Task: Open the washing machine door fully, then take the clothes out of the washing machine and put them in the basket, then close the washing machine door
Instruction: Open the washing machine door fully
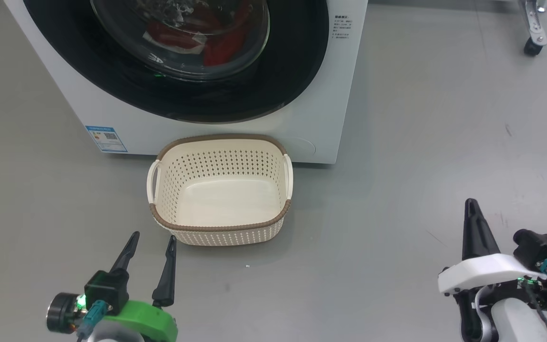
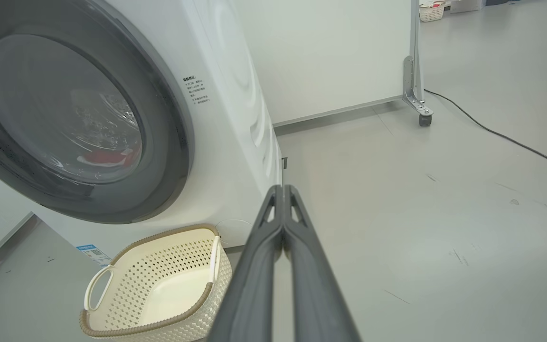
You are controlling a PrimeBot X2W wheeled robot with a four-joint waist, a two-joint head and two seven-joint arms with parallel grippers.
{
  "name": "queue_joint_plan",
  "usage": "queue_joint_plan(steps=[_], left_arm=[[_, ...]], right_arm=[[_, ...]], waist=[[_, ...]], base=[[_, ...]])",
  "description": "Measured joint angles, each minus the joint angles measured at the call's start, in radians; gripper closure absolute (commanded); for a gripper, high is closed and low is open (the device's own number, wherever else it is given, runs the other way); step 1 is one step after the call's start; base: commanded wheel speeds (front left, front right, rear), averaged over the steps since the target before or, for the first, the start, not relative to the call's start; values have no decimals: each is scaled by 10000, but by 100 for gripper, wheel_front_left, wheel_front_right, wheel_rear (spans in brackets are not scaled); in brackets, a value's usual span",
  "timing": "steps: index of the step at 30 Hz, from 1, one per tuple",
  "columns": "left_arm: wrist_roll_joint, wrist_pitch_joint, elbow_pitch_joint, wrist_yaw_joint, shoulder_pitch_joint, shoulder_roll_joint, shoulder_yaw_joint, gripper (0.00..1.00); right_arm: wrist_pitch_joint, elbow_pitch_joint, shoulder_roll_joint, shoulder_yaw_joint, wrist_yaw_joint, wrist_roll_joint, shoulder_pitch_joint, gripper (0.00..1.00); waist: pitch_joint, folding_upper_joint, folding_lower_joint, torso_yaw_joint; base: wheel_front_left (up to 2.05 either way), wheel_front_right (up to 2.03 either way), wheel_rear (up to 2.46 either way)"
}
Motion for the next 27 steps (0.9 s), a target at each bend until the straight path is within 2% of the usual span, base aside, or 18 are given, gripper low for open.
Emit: queue_joint_plan(steps=[11, 21, 27], left_arm=[[2, 0, -196, -224, -541, -27, -305, 0], [19, 0, -328, -391, -1203, -59, -721, 0], [-105, 0, -416, -441, -1330, -69, -980, 0]], right_arm=[[347, -174, 82, -1296, 424, 2819, -1312, 100], [1135, -477, 102, -2295, 506, 4734, -3025, 100], [1983, -585, 79, -2631, 489, 5866, -4214, 100]], waist=[[725, 0, 0, 482], [1453, 0, 0, 1008], [1940, 0, 0, 1338]], base=[[0, 0, 0], [0, 0, 0], [0, 0, 0]])
